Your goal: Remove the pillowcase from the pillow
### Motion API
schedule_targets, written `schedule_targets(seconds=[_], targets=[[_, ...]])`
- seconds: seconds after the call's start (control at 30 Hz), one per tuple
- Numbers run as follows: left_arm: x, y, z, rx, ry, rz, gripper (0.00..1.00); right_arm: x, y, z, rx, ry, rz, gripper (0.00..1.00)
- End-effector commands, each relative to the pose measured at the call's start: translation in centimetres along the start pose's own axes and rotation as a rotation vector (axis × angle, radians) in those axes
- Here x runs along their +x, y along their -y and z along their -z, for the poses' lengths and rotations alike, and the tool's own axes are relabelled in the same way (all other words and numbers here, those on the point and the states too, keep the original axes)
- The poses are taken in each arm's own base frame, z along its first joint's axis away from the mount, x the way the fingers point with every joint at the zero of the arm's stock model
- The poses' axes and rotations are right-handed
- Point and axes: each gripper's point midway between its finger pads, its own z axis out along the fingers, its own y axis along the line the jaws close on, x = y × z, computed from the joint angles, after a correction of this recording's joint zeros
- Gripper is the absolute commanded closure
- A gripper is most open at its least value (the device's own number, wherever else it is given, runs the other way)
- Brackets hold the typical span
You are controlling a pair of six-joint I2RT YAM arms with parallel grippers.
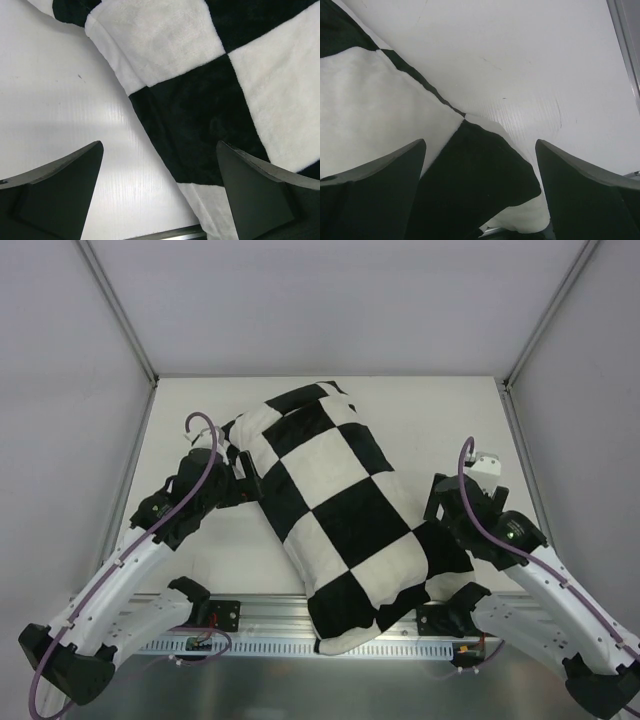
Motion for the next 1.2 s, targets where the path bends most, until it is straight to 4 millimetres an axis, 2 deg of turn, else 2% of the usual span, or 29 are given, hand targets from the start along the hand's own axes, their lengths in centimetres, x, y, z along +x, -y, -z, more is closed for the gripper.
schedule_targets(seconds=[0.0,0.13,0.23,0.27,0.33,0.37,0.4,0.43,0.47,0.5,0.53,0.6,0.63,0.67,0.73,0.77,0.8,0.83,0.87,0.93,0.97,1.0,1.03,1.07,1.1,1.17], targets=[[-0.3,0.6,0.0,0.018,-0.010,0.004,0.01,-0.6,0.5,0.2,0.009,0.037,-0.024,0.04],[-0.4,0.6,-0.3,0.013,-0.019,-0.026,0.01,-0.6,0.7,0.6,-0.008,0.040,-0.021,0.04],[-0.8,0.7,-0.8,0.001,-0.027,-0.030,0.01,-0.8,-0.8,1.2,-0.105,0.022,-0.002,0.04],[-1.2,0.9,-0.8,0.005,-0.026,-0.029,0.01,-0.6,-1.9,1.6,-0.169,0.002,0.006,0.04],[-1.6,0.5,-1.9,-0.021,-0.056,0.008,0.01,-1.7,-3.6,2.6,-0.261,0.017,0.000,0.04],[-2.4,0.8,-2.0,-0.012,-0.055,0.031,0.01,-1.7,-4.9,3.5,-0.336,0.002,-0.002,0.04],[-3.2,0.2,-2.5,-0.026,-0.055,0.070,0.01,-2.1,-5.9,4.1,-0.382,0.004,-0.016,0.04],[-3.0,0.4,-3.5,-0.021,-0.102,0.088,0.01,-2.7,-7.1,4.8,-0.435,0.009,-0.024,0.04],[-4.3,0.8,-3.8,-0.012,-0.094,0.107,0.01,-2.8,-8.9,6.0,-0.505,-0.001,0.000,0.04],[-4.3,0.4,-5.1,-0.035,-0.125,0.123,0.01,-2.9,-9.9,6.7,-0.539,-0.004,0.011,0.04],[-4.9,0.7,-5.6,-0.029,-0.129,0.132,0.01,-2.8,-10.8,7.2,-0.559,-0.006,0.029,0.04],[-6.6,1.7,-6.4,-0.007,-0.125,0.135,0.01,-1.7,-13.3,8.4,-0.595,-0.014,0.116,0.04],[-7.3,2.0,-7.7,-0.007,-0.134,0.133,0.01,-0.9,-14.3,9.1,-0.611,-0.018,0.147,0.04],[-7.0,1.9,-9.1,-0.021,-0.159,0.131,0.01,0.3,-15.2,8.6,-0.591,-0.047,0.185,0.04],[-8.0,2.3,-10.4,-0.010,-0.149,0.128,0.01,2.1,-15.7,8.1,-0.557,-0.091,0.196,0.04],[-7.4,2.1,-11.8,-0.019,-0.181,0.131,0.01,4.0,-15.8,7.0,-0.523,-0.131,0.227,0.04],[-7.6,2.3,-12.5,-0.010,-0.183,0.133,0.01,5.0,-16.4,6.6,-0.523,-0.157,0.203,0.02],[-7.0,2.9,-13.0,0.025,-0.217,0.138,0.04,6.0,-16.6,6.0,-0.515,-0.174,0.205,0.03],[-5.8,3.0,-14.0,0.033,-0.261,0.144,0.19,7.8,-16.5,4.8,-0.485,-0.200,0.229,0.17],[-4.8,4.0,-14.3,0.099,-0.302,0.156,0.45,8.7,-16.2,3.9,-0.443,-0.214,0.223,0.40],[-4.5,4.1,-14.2,0.115,-0.308,0.157,0.76,8.9,-16.0,3.5,-0.425,-0.213,0.228,0.50],[-3.3,3.7,-14.1,0.111,-0.327,0.164,0.88,8.9,-15.5,2.8,-0.397,-0.217,0.221,0.68],[-3.1,3.7,-14.0,0.119,-0.322,0.165,0.96,8.6,-15.2,2.4,-0.388,-0.214,0.227,0.77],[-3.1,4.0,-13.0,0.138,-0.313,0.162,1.00,8.1,-14.7,1.8,-0.372,-0.208,0.222,0.87],[-1.6,3.4,-12.7,0.136,-0.340,0.160,1.00,6.9,-13.4,0.7,-0.332,-0.199,0.175,0.99],[-0.8,3.8,-10.9,0.175,-0.335,0.145,1.00,5.0,-12.1,-0.5,-0.315,-0.178,0.157,0.99]])
